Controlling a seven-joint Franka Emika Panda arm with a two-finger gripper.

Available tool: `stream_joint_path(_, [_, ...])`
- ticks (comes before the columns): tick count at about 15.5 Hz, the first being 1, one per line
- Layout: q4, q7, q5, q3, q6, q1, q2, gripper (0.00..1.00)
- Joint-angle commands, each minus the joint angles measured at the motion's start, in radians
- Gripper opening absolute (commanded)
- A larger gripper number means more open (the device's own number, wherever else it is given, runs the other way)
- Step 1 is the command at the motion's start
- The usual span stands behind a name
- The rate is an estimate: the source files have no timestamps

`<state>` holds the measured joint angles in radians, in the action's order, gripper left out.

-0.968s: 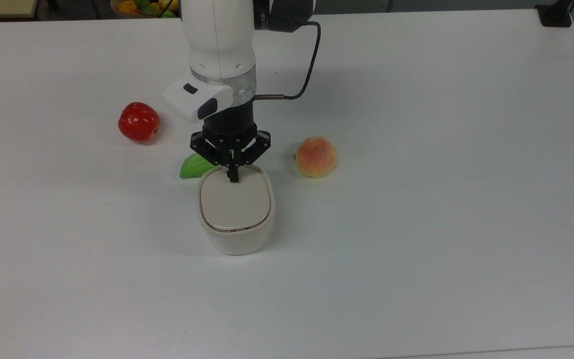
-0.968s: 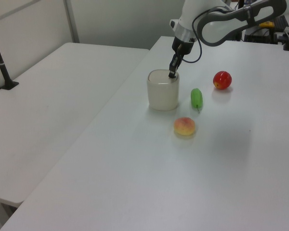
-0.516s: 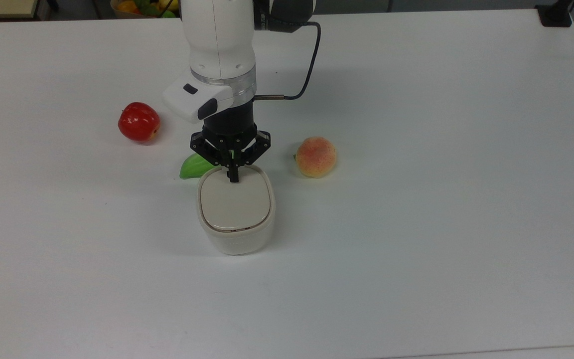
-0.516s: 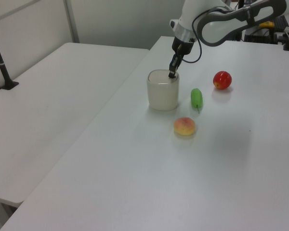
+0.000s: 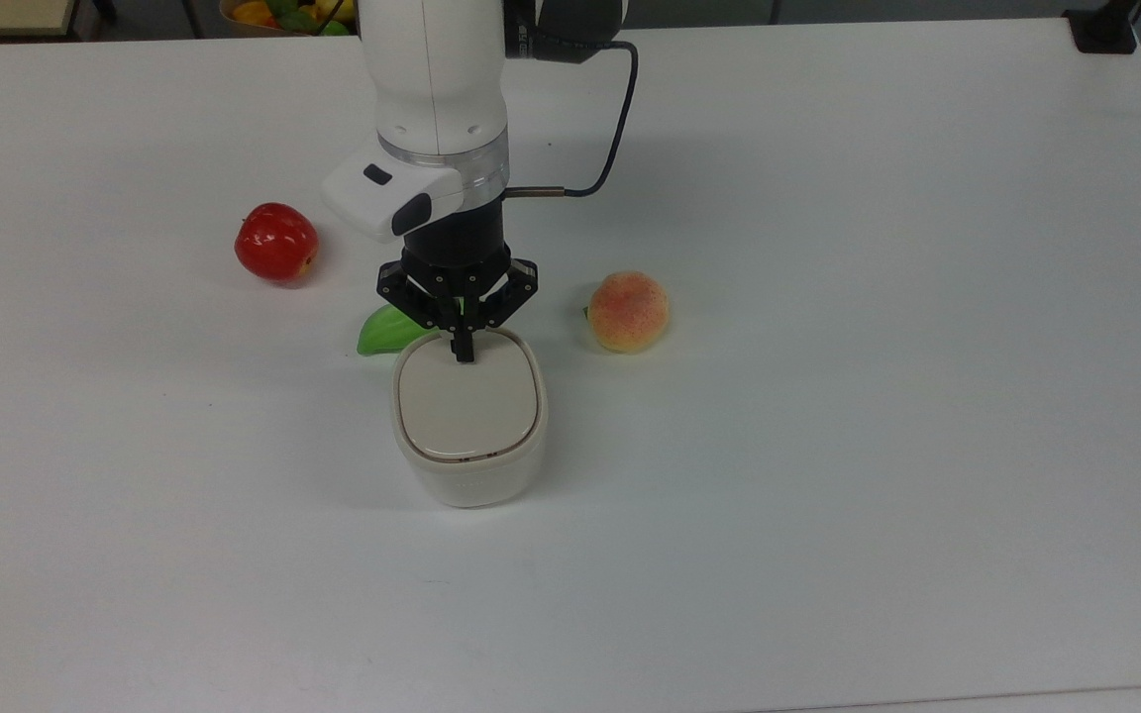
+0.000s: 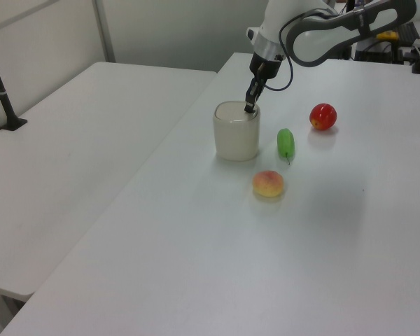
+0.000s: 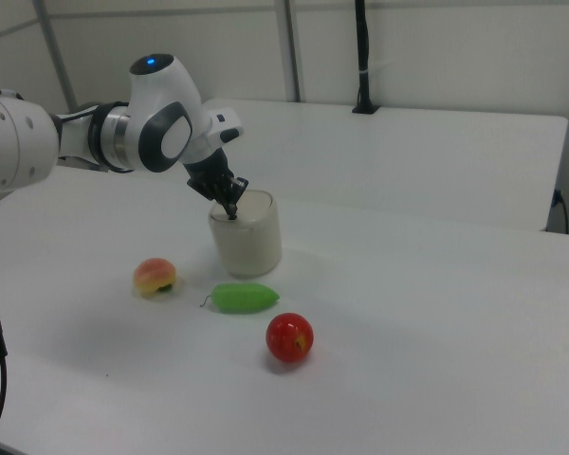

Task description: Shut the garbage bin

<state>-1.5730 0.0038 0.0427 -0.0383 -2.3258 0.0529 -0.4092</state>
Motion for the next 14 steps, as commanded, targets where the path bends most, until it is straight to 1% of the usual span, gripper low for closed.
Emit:
stream_joint_path(1, [0.001,-0.004,0.002,0.009,0.063,0.013,0.064,0.00])
stream_joint_path(5, [0.014,-0.005,0.003,0.009,0.218,0.018,0.139,0.00])
stream_joint_path(8, [0.011,-0.013,0.009,0.011,0.386,0.016,0.202,0.00])
stream_joint_path(12, [-0.004,-0.007,0.011,0.011,0.578,0.007,0.291,0.00])
stream_joint_path(14, [-0.031,-0.007,0.026,0.011,0.631,0.005,0.344,0.00])
